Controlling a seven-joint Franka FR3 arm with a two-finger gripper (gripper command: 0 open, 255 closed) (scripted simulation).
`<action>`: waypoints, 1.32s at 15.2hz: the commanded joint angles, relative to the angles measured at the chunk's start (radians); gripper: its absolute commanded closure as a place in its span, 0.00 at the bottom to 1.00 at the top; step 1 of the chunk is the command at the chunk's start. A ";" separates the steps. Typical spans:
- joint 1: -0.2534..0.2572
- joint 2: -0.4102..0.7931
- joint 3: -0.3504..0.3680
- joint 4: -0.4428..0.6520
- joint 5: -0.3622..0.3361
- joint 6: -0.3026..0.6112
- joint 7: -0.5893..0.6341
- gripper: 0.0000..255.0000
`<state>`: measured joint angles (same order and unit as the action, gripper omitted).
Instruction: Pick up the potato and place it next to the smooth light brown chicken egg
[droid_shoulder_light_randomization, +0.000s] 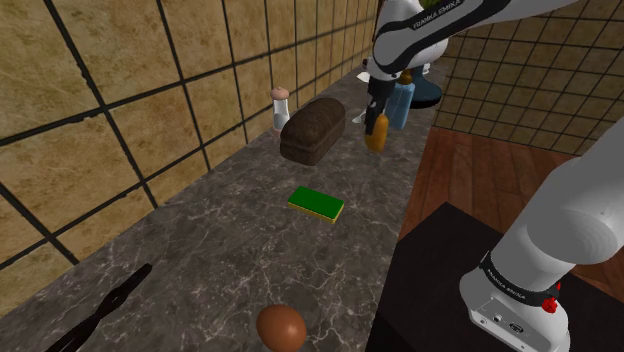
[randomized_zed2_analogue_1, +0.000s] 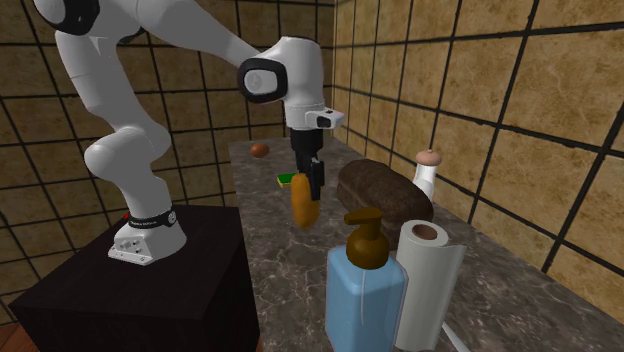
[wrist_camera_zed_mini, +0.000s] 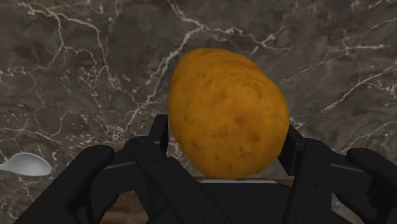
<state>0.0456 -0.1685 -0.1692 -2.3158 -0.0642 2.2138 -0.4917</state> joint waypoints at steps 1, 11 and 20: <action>-0.001 -0.011 0.000 0.016 -0.001 -0.027 -0.001 1.00; 0.008 -0.072 0.019 0.070 -0.005 -0.143 0.024 1.00; 0.090 -0.231 0.165 -0.081 0.019 -0.161 0.236 1.00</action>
<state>0.1251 -0.3841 -0.0227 -2.3835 -0.0512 2.0570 -0.2817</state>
